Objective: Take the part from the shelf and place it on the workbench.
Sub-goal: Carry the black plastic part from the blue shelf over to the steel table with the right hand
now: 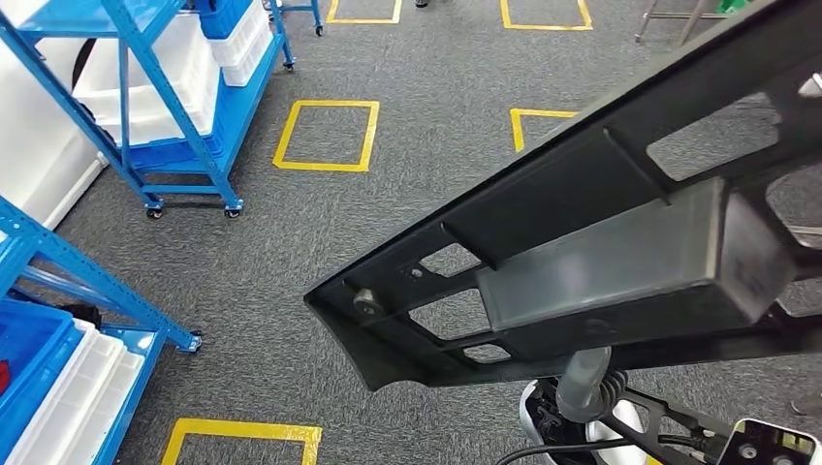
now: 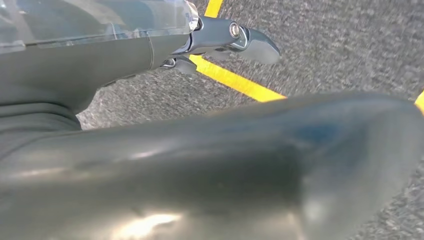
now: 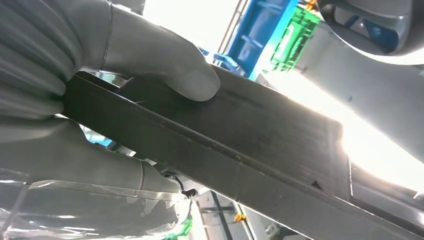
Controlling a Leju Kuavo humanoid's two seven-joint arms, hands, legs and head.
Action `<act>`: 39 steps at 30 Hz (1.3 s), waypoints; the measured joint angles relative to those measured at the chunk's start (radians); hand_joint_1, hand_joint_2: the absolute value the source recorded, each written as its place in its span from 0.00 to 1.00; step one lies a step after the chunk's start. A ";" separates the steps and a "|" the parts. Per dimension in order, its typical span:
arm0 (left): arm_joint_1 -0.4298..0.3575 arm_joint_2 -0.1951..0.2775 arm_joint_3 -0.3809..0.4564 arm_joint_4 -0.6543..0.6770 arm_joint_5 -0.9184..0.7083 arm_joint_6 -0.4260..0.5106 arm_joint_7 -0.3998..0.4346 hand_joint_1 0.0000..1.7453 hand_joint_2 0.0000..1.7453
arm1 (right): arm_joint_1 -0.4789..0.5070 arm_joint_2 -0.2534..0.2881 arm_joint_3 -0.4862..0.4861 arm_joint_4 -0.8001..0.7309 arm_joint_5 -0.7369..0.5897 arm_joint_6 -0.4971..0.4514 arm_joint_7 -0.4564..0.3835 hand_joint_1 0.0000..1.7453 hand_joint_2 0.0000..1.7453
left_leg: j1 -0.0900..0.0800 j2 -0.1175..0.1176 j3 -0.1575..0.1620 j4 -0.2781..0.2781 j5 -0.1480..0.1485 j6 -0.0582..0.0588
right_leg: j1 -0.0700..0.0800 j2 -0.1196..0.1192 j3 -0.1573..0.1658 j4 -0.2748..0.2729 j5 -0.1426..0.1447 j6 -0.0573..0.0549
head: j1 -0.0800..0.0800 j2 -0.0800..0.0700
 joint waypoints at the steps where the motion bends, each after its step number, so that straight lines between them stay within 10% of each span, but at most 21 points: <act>1: 0.000 -0.001 -0.001 0.000 -0.001 -0.001 0.000 0.00 0.00 | 0.001 -0.003 0.002 0.000 0.000 -0.001 0.000 1.00 1.00 | -0.001 -0.012 0.030 -0.071 0.042 0.006 | 0.001 0.013 0.002 0.000 0.001 0.001 | 0.000 0.000; 4: -0.003 -0.003 -0.005 0.000 -0.005 -0.010 -0.002 0.00 0.00 | 0.000 -0.011 0.006 -0.001 0.000 -0.007 0.000 1.00 1.00 | -0.003 -0.064 0.097 -0.227 0.098 0.020 | 0.000 0.045 -0.001 0.001 0.006 0.012 | 0.000 0.000; 7: -0.008 -0.011 -0.010 0.000 -0.005 -0.017 0.004 0.00 0.00 | 0.001 -0.024 0.008 0.000 -0.007 -0.015 0.000 1.00 1.00 | -0.006 -0.050 0.106 -0.248 0.102 0.028 | -0.007 0.063 -0.009 0.000 0.013 0.030 | 0.000 0.000; 11: -0.004 -0.029 -0.016 0.000 -0.005 -0.013 0.020 0.00 0.00 | 0.000 -0.041 0.008 0.005 -0.026 -0.011 0.000 1.00 1.00 | -0.006 -0.002 0.113 -0.272 0.118 0.047 | -0.003 -0.029 -0.079 0.147 -0.076 0.046 | 0.000 0.000; 14: 0.001 -0.036 -0.020 0.000 -0.005 -0.013 0.015 0.00 0.00 | 0.001 -0.050 0.008 0.015 -0.033 -0.005 0.000 1.00 1.00 | -0.008 0.039 0.109 -0.268 0.117 0.048 | -0.015 -0.055 -0.133 0.267 -0.113 0.057 | 0.000 0.000; 20: -0.004 -0.039 -0.020 0.000 0.006 -0.018 -0.014 0.00 0.00 | -0.007 -0.052 0.007 0.019 -0.044 0.019 0.000 1.00 1.00 | -0.012 0.096 0.108 -0.244 0.095 0.020 | -0.013 -0.122 0.008 0.006 -0.019 0.048 | 0.000 0.000; 24: -0.009 -0.039 -0.020 0.000 0.010 -0.017 -0.021 0.00 0.00 | -0.014 -0.047 0.008 0.018 -0.043 0.019 0.000 1.00 1.00 | -0.004 0.089 0.104 -0.220 0.069 -0.001 | -0.011 -0.081 0.006 -0.003 -0.009 0.023 | 0.000 0.000; 29: -0.006 -0.039 -0.020 0.000 0.019 -0.017 -0.020 0.00 0.00 | -0.029 -0.036 0.024 0.019 -0.049 0.005 0.000 1.00 1.00 | 0.001 0.008 -0.009 0.031 -0.043 -0.006 | -0.009 -0.026 0.002 -0.007 0.001 0.010 | 0.000 0.000; 35: -0.004 -0.037 -0.018 0.001 0.026 0.001 -0.001 0.00 0.00 | -0.057 -0.022 0.032 0.022 -0.074 0.002 0.000 1.00 1.00 | -0.001 -0.088 0.096 -0.229 0.098 0.018 | -0.008 0.049 -0.007 -0.002 0.010 0.025 | 0.000 0.000; 39: -0.009 -0.037 -0.018 0.001 0.025 0.000 0.004 0.00 0.00 | -0.070 -0.019 0.032 0.023 -0.083 -0.005 0.000 1.00 1.00 | -0.002 -0.050 0.104 -0.257 0.111 0.037 | -0.011 0.048 -0.027 0.008 0.008 0.049 | 0.000 0.000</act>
